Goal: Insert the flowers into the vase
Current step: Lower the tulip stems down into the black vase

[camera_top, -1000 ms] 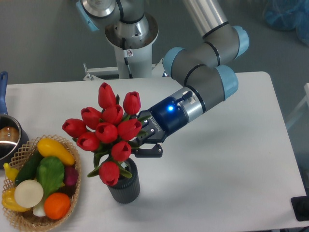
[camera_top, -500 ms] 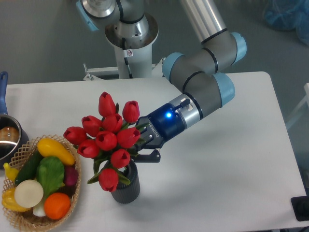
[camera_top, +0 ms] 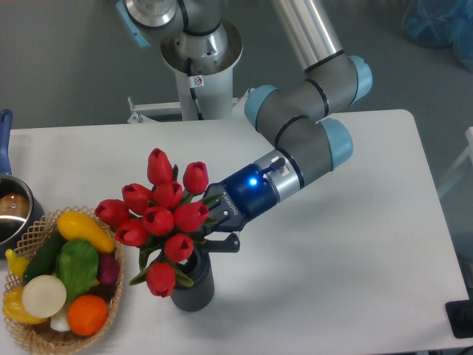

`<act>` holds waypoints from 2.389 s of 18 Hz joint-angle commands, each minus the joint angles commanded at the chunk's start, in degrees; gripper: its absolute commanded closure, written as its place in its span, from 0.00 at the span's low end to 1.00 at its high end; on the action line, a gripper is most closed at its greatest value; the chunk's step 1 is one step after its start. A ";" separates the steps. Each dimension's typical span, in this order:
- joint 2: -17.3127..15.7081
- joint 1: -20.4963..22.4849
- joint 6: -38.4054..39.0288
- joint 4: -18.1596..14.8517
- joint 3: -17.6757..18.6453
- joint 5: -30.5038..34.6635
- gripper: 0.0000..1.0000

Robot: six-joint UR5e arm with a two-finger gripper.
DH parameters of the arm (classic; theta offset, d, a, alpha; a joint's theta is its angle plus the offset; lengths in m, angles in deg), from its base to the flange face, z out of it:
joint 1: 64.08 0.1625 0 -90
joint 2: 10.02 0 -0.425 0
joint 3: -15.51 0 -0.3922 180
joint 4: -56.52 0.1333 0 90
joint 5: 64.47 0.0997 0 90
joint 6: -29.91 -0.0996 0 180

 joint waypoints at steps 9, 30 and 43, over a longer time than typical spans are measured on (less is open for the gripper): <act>0.70 0.00 -1.93 0.00 0.79 0.09 0.78; 3.87 1.23 -7.64 -0.09 4.31 0.70 0.77; 5.36 1.23 -10.55 -0.09 5.10 0.70 0.75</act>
